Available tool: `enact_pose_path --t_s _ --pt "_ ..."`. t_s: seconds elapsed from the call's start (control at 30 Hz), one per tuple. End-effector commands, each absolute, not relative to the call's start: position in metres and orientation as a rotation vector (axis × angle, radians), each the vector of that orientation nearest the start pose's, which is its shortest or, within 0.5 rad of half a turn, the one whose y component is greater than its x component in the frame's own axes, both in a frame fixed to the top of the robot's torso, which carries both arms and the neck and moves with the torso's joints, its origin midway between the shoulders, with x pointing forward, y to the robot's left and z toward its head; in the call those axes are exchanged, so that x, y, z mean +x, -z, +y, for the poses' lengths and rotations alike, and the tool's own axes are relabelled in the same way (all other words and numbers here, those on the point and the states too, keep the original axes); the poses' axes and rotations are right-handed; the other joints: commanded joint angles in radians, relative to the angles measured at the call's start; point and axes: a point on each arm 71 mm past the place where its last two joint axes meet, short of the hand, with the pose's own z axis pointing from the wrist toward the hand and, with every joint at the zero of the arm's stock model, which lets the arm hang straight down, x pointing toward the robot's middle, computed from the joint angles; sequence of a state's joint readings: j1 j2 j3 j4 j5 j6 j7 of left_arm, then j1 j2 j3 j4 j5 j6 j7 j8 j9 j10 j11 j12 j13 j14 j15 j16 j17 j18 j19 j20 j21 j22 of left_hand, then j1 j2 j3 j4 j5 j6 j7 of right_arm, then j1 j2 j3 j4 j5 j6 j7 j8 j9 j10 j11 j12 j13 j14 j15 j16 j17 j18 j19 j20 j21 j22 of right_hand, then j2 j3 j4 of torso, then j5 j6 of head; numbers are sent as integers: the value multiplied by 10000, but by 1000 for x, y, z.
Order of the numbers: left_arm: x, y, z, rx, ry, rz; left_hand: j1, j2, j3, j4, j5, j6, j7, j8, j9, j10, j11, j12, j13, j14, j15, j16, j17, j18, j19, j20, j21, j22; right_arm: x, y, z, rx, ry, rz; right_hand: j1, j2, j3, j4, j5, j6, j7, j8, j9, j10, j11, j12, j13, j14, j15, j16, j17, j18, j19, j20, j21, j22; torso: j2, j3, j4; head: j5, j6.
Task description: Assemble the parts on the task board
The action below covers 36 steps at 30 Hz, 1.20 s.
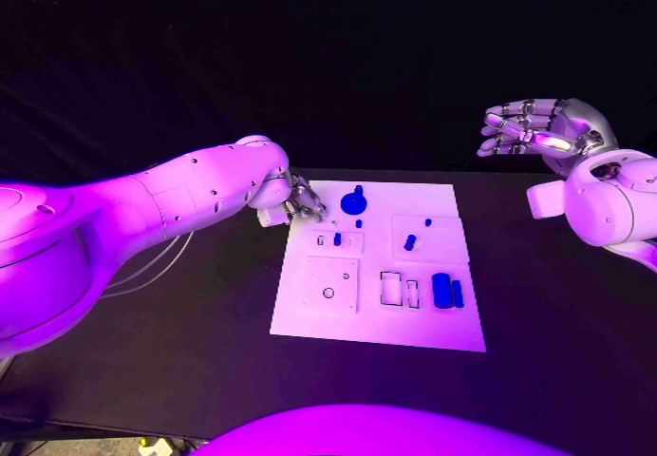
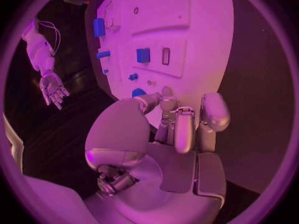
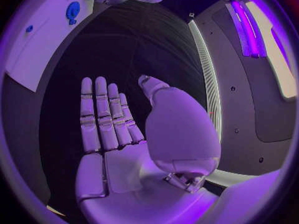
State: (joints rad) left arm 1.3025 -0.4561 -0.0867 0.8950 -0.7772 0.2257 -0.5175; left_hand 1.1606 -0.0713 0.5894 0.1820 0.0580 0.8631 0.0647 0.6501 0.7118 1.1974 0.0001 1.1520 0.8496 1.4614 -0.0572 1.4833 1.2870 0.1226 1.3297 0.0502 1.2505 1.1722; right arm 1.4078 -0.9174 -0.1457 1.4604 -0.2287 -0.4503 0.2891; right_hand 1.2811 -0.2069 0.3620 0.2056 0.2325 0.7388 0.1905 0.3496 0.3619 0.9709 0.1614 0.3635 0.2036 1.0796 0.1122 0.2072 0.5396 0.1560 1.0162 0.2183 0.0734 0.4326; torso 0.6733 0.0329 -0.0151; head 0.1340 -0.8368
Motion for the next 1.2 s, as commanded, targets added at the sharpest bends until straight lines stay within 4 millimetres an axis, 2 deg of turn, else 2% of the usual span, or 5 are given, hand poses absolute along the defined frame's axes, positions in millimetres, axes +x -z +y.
enact_pose_path --t_s 0.03,0.67,0.9,1.07,1.2 --pt "579 221 198 -5503 3980 23712 33 -83 421 -73 122 -5 62 -207 -105 39 -16 -112 -61 392 -32 98 171 -280 84 4 64 84 520 116 -274 8512 -11956 13552 144 139 252 -26 153 128 373 -202 -65 95 -13 -167 -93 147 -50 -134 -87 278 67 -6 -54 -65 5 3 2 -4 5" --pt "577 219 205 -5697 4165 23417 -108 -243 2377 -1389 425 -12 151 -239 -2 43 38 -311 -159 394 9 40 213 -275 74 43 62 117 520 117 -276 8521 -11939 13589 147 135 256 -34 163 138 376 -206 -70 109 -14 -171 -116 160 -52 -142 -92 278 76 -8 -53 -89 -6 -8 -3 -10 44" --pt "573 208 216 -5480 4868 22903 -265 -482 2372 -1527 378 -109 171 -231 52 -163 64 -584 -513 328 30 -45 16 -234 -41 60 -82 -48 520 117 -279 8482 -11862 13544 182 128 280 -73 190 161 370 -219 -83 138 -20 -184 -174 188 -57 -162 -106 278 99 -14 -50 -147 -13 6 26 -69 89" --pt "572 194 220 -4695 5325 22134 -496 -884 1683 -1498 207 -557 397 -476 -1 -1551 288 -1827 -2126 -146 208 -532 -1075 -45 -697 204 -899 -915 521 118 -282 8397 -11729 13530 246 99 315 -143 207 176 357 -243 -103 163 -29 -209 -251 209 -64 -196 -126 277 123 -21 -49 -224 -21 5 34 -90 153" --pt "572 186 219 -3841 5385 21547 -395 -1165 1064 -1442 159 -892 584 -614 -91 -2057 464 -2036 -2248 -578 373 -927 -1904 104 -1201 341 -1569 -1590 521 119 -283 8334 -11654 13550 263 94 327 -161 212 181 354 -248 -108 173 -32 -214 -271 217 -66 -204 -131 278 131 -23 -48 -244 -11 11 21 -83 176"
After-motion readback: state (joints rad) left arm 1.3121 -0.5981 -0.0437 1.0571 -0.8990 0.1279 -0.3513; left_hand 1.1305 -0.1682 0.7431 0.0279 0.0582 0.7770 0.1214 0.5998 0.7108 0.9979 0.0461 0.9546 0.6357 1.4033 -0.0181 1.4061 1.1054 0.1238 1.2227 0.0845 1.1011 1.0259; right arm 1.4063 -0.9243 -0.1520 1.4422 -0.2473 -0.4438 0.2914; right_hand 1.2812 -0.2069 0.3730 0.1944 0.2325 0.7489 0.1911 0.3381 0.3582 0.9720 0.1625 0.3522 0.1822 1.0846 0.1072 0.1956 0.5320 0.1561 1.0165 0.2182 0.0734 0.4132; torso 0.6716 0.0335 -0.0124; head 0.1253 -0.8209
